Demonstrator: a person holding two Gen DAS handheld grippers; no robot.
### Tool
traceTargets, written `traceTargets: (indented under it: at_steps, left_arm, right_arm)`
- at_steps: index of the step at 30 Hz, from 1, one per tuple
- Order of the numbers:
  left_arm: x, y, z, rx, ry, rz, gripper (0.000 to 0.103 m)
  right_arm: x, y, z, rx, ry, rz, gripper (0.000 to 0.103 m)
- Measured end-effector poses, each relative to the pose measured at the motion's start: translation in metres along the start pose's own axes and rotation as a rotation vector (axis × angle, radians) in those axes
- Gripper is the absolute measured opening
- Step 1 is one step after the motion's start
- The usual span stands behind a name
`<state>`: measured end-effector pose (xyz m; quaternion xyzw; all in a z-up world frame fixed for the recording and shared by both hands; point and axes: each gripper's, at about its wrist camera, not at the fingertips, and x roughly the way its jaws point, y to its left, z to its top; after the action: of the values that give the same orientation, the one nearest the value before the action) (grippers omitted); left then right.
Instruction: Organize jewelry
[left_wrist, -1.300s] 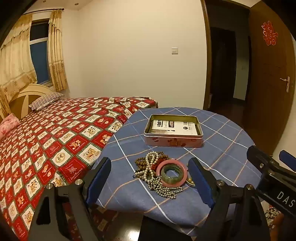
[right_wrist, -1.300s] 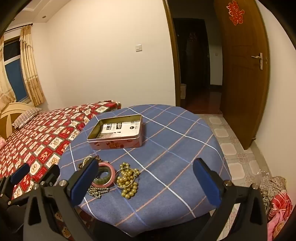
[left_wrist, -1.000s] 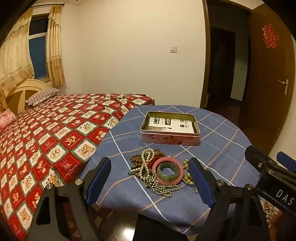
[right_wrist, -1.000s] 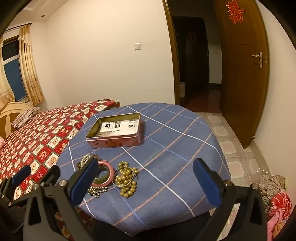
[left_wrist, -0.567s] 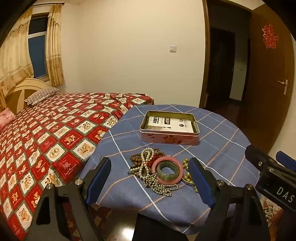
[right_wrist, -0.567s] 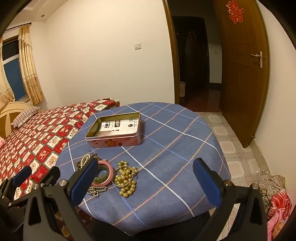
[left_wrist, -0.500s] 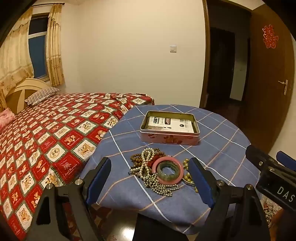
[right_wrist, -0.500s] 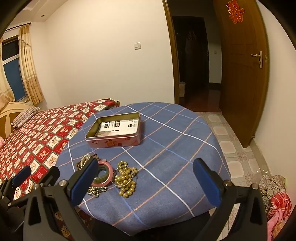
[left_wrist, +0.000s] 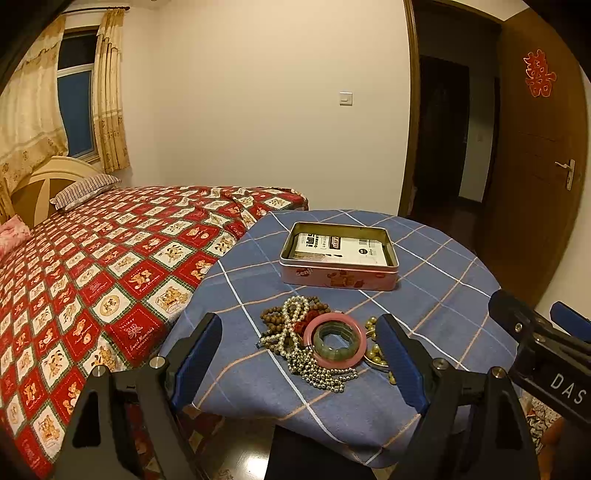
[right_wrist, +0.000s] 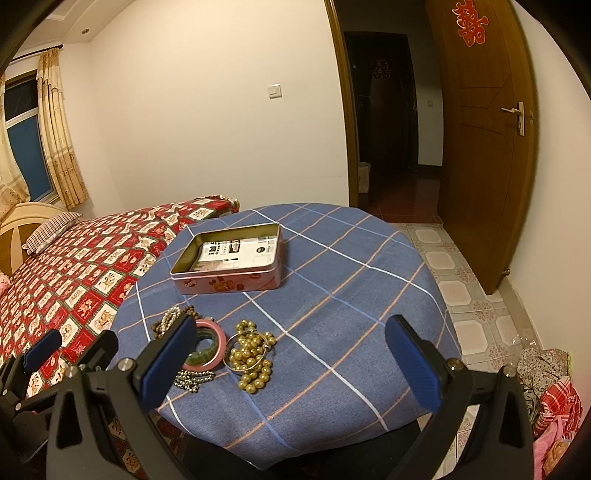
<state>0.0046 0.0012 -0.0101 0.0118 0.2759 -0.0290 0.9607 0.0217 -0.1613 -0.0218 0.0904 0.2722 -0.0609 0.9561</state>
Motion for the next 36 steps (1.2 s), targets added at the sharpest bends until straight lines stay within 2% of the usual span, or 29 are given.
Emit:
traceTargets:
  at_steps: [12,13,36]
  left_arm:
    - [0.008,-0.004,0.0,0.0,0.003,0.003,0.085]
    - [-0.003,0.001,0.002,-0.003,0.0,0.002,0.085]
    - [-0.002,0.009,0.005,-0.007,0.0,0.01,0.085]
  right_arm:
    - [-0.002,-0.003,0.001,0.001,0.002,0.003,0.103]
    - [-0.002,-0.003,0.001,0.002,0.002,0.002,0.103]
    - [0.002,-0.006,0.003,0.005,0.015,0.003,0.103]
